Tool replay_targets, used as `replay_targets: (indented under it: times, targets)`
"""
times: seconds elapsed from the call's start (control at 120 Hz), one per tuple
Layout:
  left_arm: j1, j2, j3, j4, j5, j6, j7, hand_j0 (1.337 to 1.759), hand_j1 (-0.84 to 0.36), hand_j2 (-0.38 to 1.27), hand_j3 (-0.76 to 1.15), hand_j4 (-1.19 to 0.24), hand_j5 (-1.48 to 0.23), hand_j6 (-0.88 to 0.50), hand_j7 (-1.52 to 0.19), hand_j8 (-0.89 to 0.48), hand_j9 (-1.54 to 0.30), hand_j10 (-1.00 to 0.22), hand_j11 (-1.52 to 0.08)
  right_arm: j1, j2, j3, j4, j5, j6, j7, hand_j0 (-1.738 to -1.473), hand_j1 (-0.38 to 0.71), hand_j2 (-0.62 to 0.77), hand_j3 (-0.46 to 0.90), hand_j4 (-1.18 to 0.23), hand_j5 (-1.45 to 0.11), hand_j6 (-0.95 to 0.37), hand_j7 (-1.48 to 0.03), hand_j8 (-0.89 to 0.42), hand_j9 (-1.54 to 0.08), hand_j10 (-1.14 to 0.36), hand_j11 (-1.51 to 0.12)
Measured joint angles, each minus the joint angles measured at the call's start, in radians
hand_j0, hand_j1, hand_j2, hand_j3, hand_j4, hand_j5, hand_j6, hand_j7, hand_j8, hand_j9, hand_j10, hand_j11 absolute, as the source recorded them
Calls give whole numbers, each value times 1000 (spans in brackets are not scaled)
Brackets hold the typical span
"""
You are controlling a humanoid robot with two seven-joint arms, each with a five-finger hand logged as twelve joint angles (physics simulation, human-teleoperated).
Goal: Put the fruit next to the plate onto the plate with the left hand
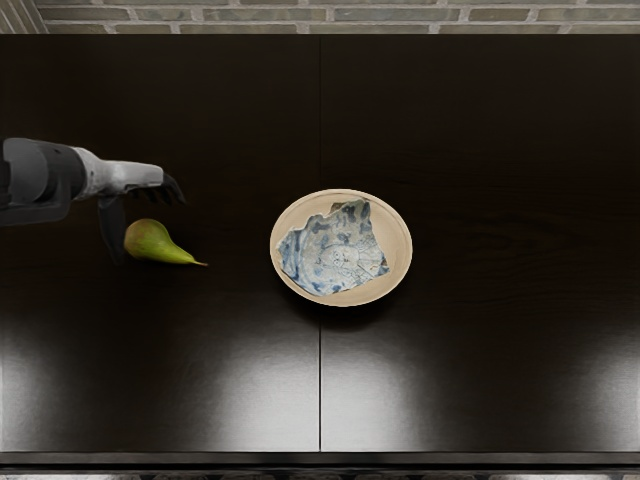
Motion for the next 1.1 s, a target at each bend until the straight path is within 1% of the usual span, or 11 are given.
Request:
replay_targets:
  times: [0.117, 0.333, 0.425, 0.667, 0.858, 1.1]
  targets:
    - [22, 7, 35, -9, 76, 65, 0, 1658, 55, 52, 0, -252, -322, -253, -322, -253, -322, -251, -321, 0, 0, 0, 0, 0, 0, 0, -1658, -314, -6, 0, -29, -38, -29, -38, -29, -38, -29, -38]
    - [33, 6, 78, -24, 140, 139, 0, 1658, 54, 53, 0, -253, -323, -254, -322, -254, -322, -252, -322, 0, 0, 1, 0, 0, 0, 0, -1658, -314, -6, 0, -29, -38, -29, -38, -29, -38, -29, -38]
    - [60, 6, 89, -26, 180, 166, 0, 1658, 54, 53, 0, -253, -323, -255, -323, -254, -323, -253, -322, 0, 0, 1, 0, 0, 0, 0, -1658, -314, -6, 0, -29, -38, -29, -38, -29, -38, -29, -38]
    - [61, -9, 101, -25, 222, 201, 0, 1658, 54, 53, 0, -254, -324, -256, -323, -255, -323, -253, -323, 0, 0, 1, 0, 0, 0, 0, -1658, -314, -6, 0, -29, -38, -29, -38, -29, -38, -29, -38]
    - [98, -25, 102, -2, 269, 218, 0, 1658, 54, 54, 0, -254, -324, -256, -324, -256, -323, -254, -323, 0, 0, 1, 0, 1, 0, 0, -1658, -314, -6, 0, -29, -38, -29, -38, -29, -38, -29, -38]
    - [101, -71, 102, 34, 311, 229, 0, 1658, 54, 54, 0, -254, -324, -256, -324, -255, -323, -254, -323, 0, 0, 0, 0, 2, 0, 0, -1658, -314, -6, 0, -29, -38, -29, -38, -29, -38, -29, -38]
